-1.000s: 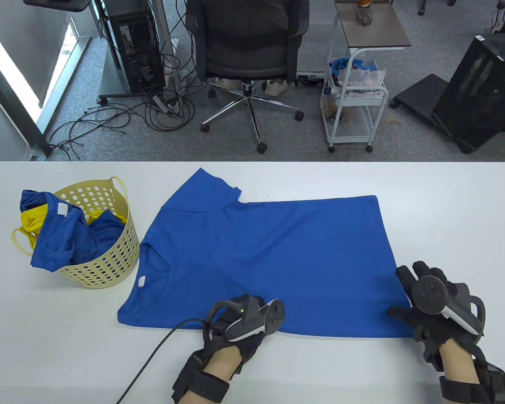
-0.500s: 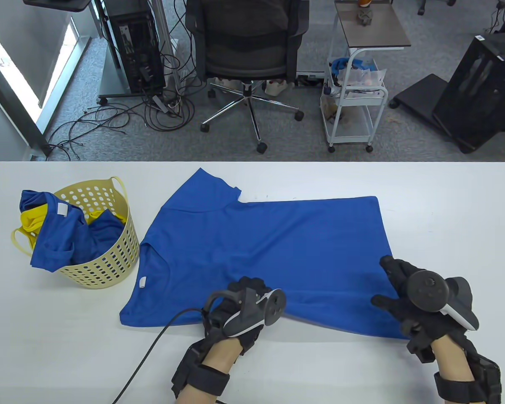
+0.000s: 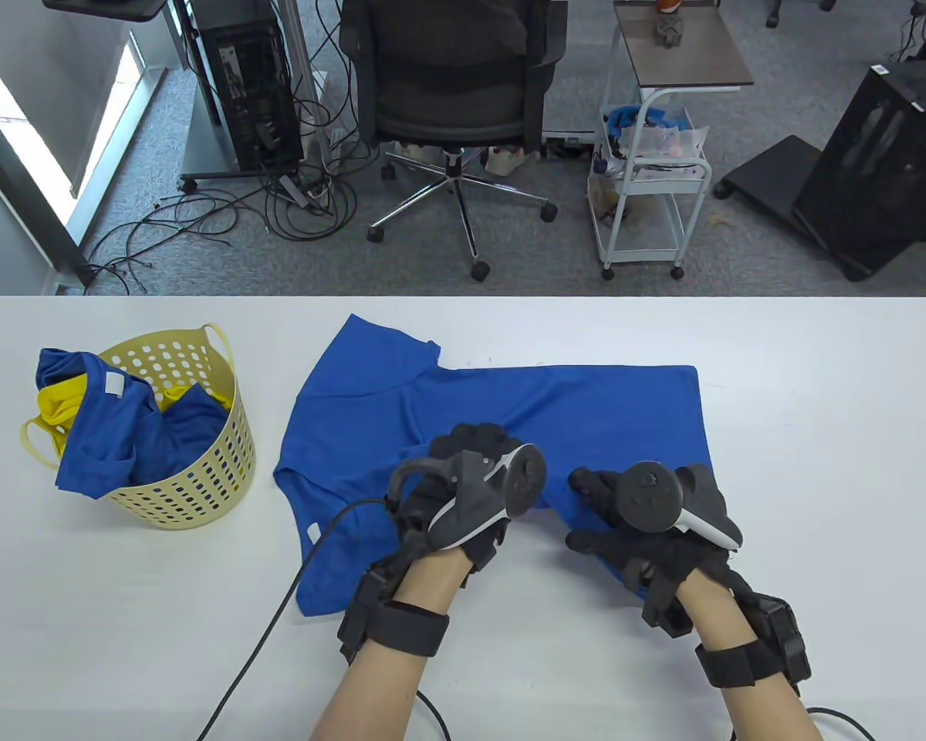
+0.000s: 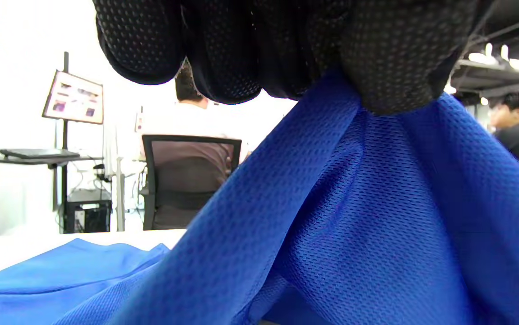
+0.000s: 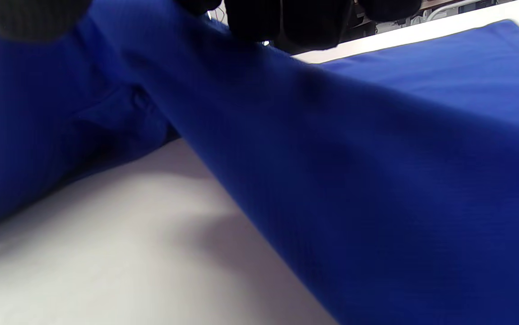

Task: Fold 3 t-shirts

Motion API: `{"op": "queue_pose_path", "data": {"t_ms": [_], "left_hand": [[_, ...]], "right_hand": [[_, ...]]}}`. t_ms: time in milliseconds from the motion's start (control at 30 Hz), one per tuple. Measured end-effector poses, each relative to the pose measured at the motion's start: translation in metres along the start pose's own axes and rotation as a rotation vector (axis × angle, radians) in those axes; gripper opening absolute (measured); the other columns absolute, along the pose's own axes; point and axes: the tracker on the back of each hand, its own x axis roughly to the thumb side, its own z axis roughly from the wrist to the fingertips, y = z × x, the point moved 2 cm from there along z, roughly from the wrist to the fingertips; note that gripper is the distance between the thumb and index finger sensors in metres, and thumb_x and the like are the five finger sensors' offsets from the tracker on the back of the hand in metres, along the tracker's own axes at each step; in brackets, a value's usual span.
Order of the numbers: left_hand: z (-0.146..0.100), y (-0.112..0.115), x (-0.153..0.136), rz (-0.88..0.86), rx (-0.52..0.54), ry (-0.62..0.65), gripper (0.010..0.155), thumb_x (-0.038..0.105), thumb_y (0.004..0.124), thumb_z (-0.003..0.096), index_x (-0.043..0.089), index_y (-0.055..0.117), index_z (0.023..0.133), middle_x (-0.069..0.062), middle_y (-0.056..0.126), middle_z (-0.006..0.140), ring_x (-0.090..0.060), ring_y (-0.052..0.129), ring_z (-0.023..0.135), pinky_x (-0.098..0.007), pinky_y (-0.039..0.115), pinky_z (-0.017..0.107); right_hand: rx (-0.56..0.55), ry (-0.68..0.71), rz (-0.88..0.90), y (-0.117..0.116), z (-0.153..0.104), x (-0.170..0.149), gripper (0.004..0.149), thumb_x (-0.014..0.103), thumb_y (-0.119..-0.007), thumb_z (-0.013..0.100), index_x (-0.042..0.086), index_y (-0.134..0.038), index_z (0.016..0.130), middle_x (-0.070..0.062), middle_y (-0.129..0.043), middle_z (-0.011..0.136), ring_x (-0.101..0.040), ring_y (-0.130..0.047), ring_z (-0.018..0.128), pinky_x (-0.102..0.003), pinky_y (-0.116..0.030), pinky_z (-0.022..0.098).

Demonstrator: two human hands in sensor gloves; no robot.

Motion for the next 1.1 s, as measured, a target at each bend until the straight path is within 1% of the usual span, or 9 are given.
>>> {"op": "queue_pose_path", "data": {"t_ms": [100,200,267,433,633,800,933,1000,1100], "left_hand": [[0.006,-0.015,0.006,-0.005,0.041,0.003,0.041,0.050,0.084,0.0366,0.034,0.085,0.074,0.005,0.084,0.078,-0.019,0.084,0.075,-0.042,0.078,0.061],[0.010,-0.026,0.011,-0.012,0.089,-0.009,0.041,0.051,0.084,0.0367,0.034,0.085,0.074,0.005,0.084,0.078,-0.018,0.084,0.075,-0.042,0.078,0.061],[0.013,-0.030,0.013,-0.047,0.086,-0.027,0.041,0.052,0.084,0.0366,0.034,0.085,0.073,0.005,0.084,0.077,-0.018,0.084,0.075,-0.042,0.078,0.061],[0.018,-0.039,0.017,-0.110,0.083,-0.060,0.040,0.052,0.085,0.0367,0.034,0.086,0.073,0.005,0.085,0.076,-0.019,0.085,0.074,-0.042,0.078,0.060],[0.018,-0.045,0.016,-0.106,0.086,-0.075,0.040,0.052,0.085,0.0367,0.033,0.086,0.072,0.004,0.085,0.075,-0.019,0.086,0.073,-0.043,0.079,0.059],[0.014,-0.050,0.009,-0.112,0.102,-0.103,0.040,0.052,0.085,0.0369,0.033,0.087,0.072,0.004,0.086,0.075,-0.019,0.086,0.072,-0.043,0.079,0.059],[0.009,-0.052,0.002,-0.116,0.108,-0.121,0.040,0.052,0.085,0.0372,0.033,0.087,0.072,0.004,0.086,0.074,-0.019,0.086,0.072,-0.043,0.079,0.058],[0.005,-0.054,-0.005,-0.116,0.111,-0.131,0.040,0.052,0.085,0.0369,0.033,0.087,0.072,0.004,0.086,0.074,-0.019,0.086,0.072,-0.043,0.079,0.058],[-0.001,-0.058,-0.017,-0.115,0.129,-0.149,0.040,0.052,0.085,0.0371,0.032,0.087,0.072,0.004,0.086,0.074,-0.019,0.086,0.071,-0.043,0.079,0.058]], "right_hand": [[-0.058,0.000,0.050,0.003,0.001,-0.003,0.078,0.056,-0.074,0.037,0.025,-0.044,0.103,-0.010,-0.053,0.108,-0.046,-0.059,0.096,-0.067,-0.048,0.069],[-0.039,0.018,0.167,0.002,0.003,-0.006,0.076,0.056,-0.074,0.037,0.023,-0.050,0.101,-0.010,-0.058,0.106,-0.046,-0.061,0.095,-0.068,-0.048,0.069],[-0.042,0.038,0.226,0.000,0.003,-0.004,0.075,0.056,-0.074,0.038,0.023,-0.051,0.101,-0.010,-0.059,0.106,-0.047,-0.060,0.095,-0.069,-0.047,0.068],[-0.048,0.077,0.242,-0.004,0.000,0.012,0.077,0.057,-0.074,0.038,0.022,-0.050,0.102,-0.010,-0.058,0.106,-0.048,-0.059,0.096,-0.070,-0.047,0.068],[-0.062,0.071,0.272,-0.013,0.000,0.034,0.089,0.062,-0.074,0.034,0.017,-0.042,0.104,-0.013,-0.051,0.109,-0.048,-0.054,0.098,-0.074,-0.042,0.068],[-0.202,-0.017,0.186,-0.019,-0.002,0.057,0.092,0.064,-0.076,0.033,0.016,-0.043,0.103,-0.014,-0.049,0.109,-0.048,-0.052,0.099,-0.078,-0.038,0.068],[-0.303,-0.123,0.122,-0.025,-0.005,0.071,0.084,0.057,-0.080,0.037,0.015,-0.049,0.101,-0.015,-0.053,0.107,-0.048,-0.056,0.097,-0.078,-0.040,0.067],[-0.354,-0.172,0.083,-0.028,-0.005,0.076,0.074,0.050,-0.081,0.040,0.016,-0.054,0.099,-0.014,-0.059,0.104,-0.046,-0.062,0.094,-0.077,-0.042,0.067],[-0.414,-0.216,0.025,-0.029,-0.005,0.076,0.056,0.044,-0.081,0.043,0.021,-0.067,0.092,-0.008,-0.072,0.097,-0.041,-0.075,0.089,-0.075,-0.048,0.066]]}}
